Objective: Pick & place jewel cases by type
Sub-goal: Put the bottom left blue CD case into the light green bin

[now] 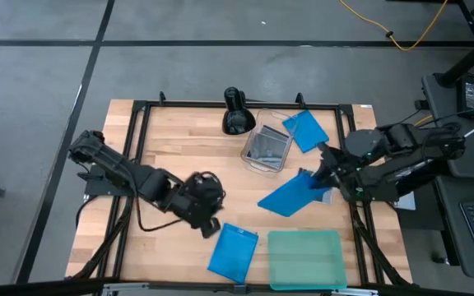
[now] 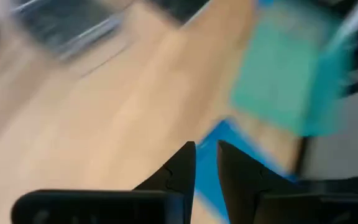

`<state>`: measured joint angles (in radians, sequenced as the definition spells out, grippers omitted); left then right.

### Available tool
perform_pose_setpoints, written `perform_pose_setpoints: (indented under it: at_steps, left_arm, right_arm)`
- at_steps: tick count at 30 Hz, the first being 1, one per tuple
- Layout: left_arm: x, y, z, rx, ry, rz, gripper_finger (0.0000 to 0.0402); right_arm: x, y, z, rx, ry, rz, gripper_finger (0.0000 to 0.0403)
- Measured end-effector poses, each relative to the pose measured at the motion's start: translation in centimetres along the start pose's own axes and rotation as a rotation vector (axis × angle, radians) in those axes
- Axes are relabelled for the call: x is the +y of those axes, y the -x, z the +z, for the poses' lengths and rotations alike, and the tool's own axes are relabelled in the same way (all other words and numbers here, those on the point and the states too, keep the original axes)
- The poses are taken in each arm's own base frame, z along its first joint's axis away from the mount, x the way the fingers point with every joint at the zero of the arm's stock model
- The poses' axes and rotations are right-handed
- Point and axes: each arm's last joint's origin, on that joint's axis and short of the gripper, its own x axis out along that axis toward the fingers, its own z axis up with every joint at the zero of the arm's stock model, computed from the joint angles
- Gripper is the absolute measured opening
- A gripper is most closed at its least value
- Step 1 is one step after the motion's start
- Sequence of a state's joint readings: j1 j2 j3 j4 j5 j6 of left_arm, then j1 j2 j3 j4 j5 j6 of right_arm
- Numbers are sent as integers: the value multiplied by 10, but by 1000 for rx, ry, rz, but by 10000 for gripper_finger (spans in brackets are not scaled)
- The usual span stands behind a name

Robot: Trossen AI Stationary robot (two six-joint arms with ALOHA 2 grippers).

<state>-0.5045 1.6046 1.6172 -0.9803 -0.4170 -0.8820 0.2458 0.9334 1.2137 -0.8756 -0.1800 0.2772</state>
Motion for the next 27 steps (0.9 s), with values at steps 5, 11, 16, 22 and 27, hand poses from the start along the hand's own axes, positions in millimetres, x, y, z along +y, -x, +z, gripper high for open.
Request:
perform_pose_setpoints:
  at_steps: [5, 11, 16, 22, 27]
  left_arm:
    - [12, 10, -20, 93, -69, 162, 58]
    - [17, 7, -28, 66, -165, 263, 58]
    - [24, 3, -35, 96, -230, 316, 58]
    - [31, 2, -42, 114, -282, 368, 56]
    - [33, 0, -45, 141, -356, 376, 56]
  right_arm:
    - [10, 16, -14, 22, -290, -37, 53]
    - [31, 13, -22, -33, -521, -100, 53]
    - [51, -14, -41, -21, -684, -187, 53]
    - [80, -55, -67, -7, -842, -240, 53]
    - [103, -80, -87, -35, -942, -285, 53]
